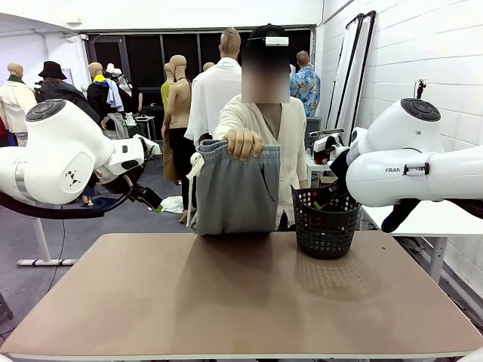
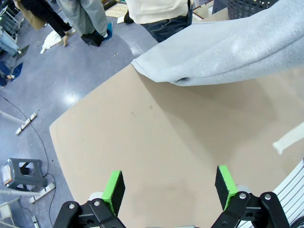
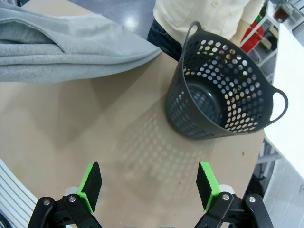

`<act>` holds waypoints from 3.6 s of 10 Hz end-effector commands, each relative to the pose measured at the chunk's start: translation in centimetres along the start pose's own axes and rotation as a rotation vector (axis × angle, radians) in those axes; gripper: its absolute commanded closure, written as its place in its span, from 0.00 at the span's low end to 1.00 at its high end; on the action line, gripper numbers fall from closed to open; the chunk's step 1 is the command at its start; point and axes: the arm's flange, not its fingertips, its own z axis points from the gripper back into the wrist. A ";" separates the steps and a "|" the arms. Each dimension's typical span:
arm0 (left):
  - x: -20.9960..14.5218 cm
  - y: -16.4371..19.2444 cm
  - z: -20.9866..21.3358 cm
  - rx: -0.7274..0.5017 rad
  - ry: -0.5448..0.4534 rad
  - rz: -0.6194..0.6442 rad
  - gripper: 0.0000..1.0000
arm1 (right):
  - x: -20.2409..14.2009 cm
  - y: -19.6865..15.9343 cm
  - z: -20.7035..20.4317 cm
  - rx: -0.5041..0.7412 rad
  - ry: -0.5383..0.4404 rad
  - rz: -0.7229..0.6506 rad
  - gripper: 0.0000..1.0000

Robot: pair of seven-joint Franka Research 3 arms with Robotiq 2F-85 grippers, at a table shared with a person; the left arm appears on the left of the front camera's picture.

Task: Fold the training pants.
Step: Grab both ends of the Training pants handed by a person.

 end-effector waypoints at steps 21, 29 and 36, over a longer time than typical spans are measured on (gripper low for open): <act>-0.6 -0.6 -1.7 -0.193 -0.019 -0.498 0.00 | -0.8 0.1 -2.4 0.212 -0.143 0.476 0.00; -0.2 0.0 -3.4 -0.365 -0.205 -0.757 0.00 | 0.7 -0.6 -4.6 0.388 -0.260 0.577 0.00; 0.9 -1.0 -4.9 -0.427 -0.359 -0.821 0.00 | 1.4 0.2 -5.7 0.456 -0.479 0.622 0.00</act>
